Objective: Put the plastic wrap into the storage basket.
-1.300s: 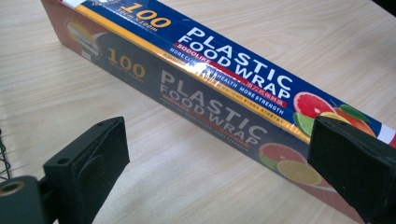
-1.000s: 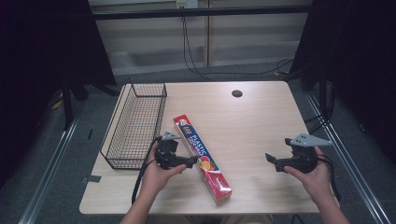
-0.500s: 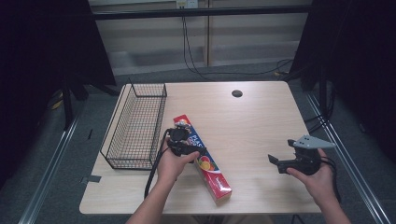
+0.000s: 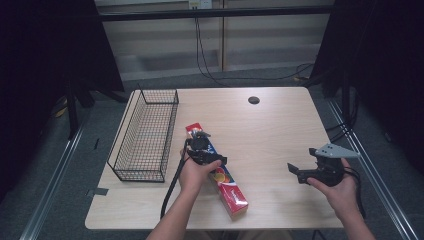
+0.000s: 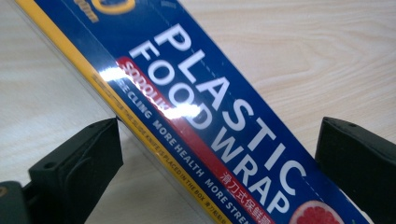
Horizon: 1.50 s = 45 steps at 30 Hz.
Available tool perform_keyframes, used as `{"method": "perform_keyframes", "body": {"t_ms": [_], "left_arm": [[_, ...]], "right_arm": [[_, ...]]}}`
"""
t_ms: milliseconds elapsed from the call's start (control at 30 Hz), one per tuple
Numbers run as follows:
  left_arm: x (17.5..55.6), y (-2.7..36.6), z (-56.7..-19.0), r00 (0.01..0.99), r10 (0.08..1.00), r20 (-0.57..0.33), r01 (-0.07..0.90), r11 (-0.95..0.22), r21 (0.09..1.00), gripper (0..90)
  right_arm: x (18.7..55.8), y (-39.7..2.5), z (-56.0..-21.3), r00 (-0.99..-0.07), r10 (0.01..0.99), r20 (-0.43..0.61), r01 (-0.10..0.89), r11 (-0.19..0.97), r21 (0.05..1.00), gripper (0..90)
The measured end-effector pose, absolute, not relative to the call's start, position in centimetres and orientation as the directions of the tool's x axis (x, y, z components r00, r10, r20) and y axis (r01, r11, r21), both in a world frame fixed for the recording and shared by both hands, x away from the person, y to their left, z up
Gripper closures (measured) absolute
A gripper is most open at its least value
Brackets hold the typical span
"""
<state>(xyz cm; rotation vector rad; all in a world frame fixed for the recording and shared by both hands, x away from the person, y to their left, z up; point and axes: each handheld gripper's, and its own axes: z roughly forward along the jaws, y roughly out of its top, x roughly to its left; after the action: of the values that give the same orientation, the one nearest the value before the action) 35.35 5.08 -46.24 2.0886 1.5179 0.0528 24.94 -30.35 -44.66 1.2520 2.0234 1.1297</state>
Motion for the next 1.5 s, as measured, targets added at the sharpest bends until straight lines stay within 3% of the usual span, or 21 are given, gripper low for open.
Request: {"method": "perform_keyframes", "body": {"t_ms": [533, 900, 1133, 1267, 1500], "left_arm": [[35.7, 4.3, -47.1, 0.272, 0.910, -0.313, 0.920, -0.150, 0.361, 1.2], [36.8, 3.9, -46.5, 0.261, 0.917, -0.301, 0.948, -0.185, 0.258, 5.4], [37.1, 4.2, -45.7, 0.294, 0.921, -0.256, 0.939, -0.229, 0.255, 17.2], [37.2, 4.9, -45.3, 0.304, 0.923, -0.234, 0.934, -0.240, 0.264, 29.6], [37.5, 5.4, -44.5, 0.319, 0.934, -0.161, 0.931, -0.277, 0.237, 38.5]], "right_arm": [[25.9, -29.8, -44.6, -0.460, 0.888, 0.004, 0.463, 0.236, 0.854, 5.5], [25.3, -30.4, -44.7, -0.452, 0.892, 0.011, 0.465, 0.225, 0.856, 5.9], [25.4, -30.4, -44.6, -0.447, 0.894, 0.013, 0.461, 0.218, 0.860, 6.0], [25.7, -30.1, -44.5, -0.452, 0.892, 0.010, 0.457, 0.222, 0.862, 6.0], [26.2, -29.5, -44.5, -0.466, 0.884, 0.016, 0.455, 0.225, 0.862, 6.5]]}}
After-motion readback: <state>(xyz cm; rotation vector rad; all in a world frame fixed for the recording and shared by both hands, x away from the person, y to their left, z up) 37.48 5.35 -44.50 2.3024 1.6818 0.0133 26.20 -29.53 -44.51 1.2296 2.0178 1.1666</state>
